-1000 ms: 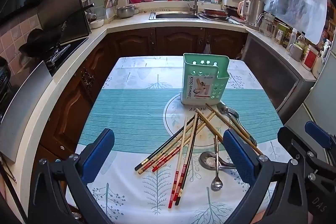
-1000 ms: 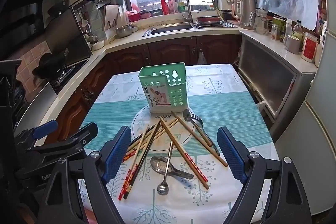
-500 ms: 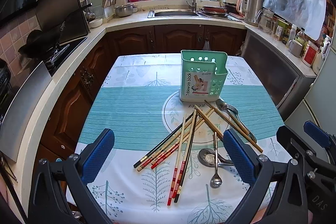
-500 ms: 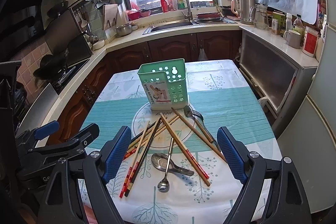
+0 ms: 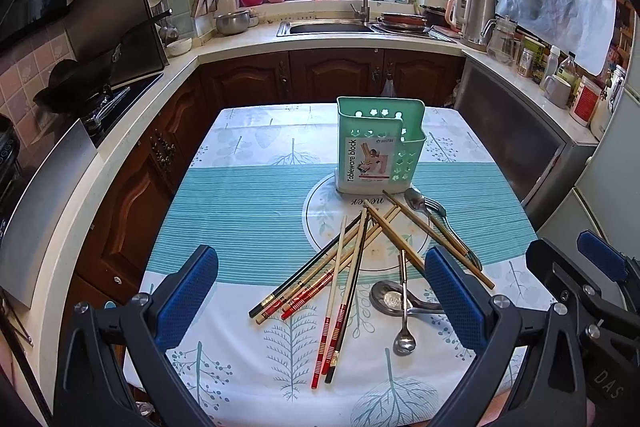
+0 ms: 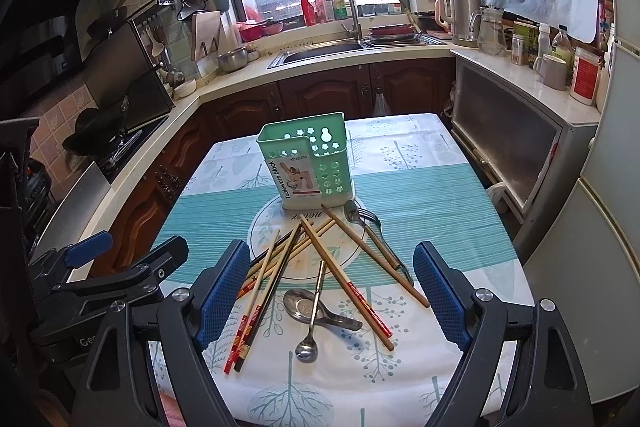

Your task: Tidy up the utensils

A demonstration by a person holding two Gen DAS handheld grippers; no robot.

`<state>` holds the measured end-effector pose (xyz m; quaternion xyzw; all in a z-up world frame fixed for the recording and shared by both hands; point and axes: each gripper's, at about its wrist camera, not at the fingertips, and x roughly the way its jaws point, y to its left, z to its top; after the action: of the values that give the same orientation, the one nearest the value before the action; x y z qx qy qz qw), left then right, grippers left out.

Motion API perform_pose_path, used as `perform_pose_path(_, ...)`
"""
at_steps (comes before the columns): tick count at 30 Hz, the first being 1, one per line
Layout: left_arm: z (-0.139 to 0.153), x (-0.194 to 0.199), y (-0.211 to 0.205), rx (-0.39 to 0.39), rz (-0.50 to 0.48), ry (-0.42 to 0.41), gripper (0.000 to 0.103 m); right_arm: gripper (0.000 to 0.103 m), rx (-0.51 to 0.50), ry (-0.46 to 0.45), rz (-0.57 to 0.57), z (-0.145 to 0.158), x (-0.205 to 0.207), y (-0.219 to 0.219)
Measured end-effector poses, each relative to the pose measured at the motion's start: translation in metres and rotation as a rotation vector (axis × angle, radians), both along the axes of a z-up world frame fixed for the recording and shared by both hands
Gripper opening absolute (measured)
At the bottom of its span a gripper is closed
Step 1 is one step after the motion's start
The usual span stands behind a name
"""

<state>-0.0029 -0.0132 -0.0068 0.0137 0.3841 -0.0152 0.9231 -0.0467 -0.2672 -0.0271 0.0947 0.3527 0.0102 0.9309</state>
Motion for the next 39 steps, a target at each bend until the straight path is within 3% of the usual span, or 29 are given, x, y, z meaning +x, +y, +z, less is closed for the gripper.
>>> perform_pose_path(15,0.000,0.001,0.002,0.006,0.000,0.016,0.102,0.085,0.010,0.014,0.014,0.003,-0.002,0.003)
perform_pose_path(27,0.007,0.021,0.009,0.025,-0.042,0.052,0.102,0.079,0.013,0.070,0.053,0.010,0.026,0.003)
perform_pose_path(33,0.023,0.047,0.025,0.047,-0.099,0.036,0.102,0.065,0.046,0.131,0.077,0.017,0.056,-0.011)
perform_pose_path(39,0.002,0.094,0.041,0.093,-0.223,0.141,0.102,0.054,0.046,0.204,0.101,0.007,0.101,-0.019)
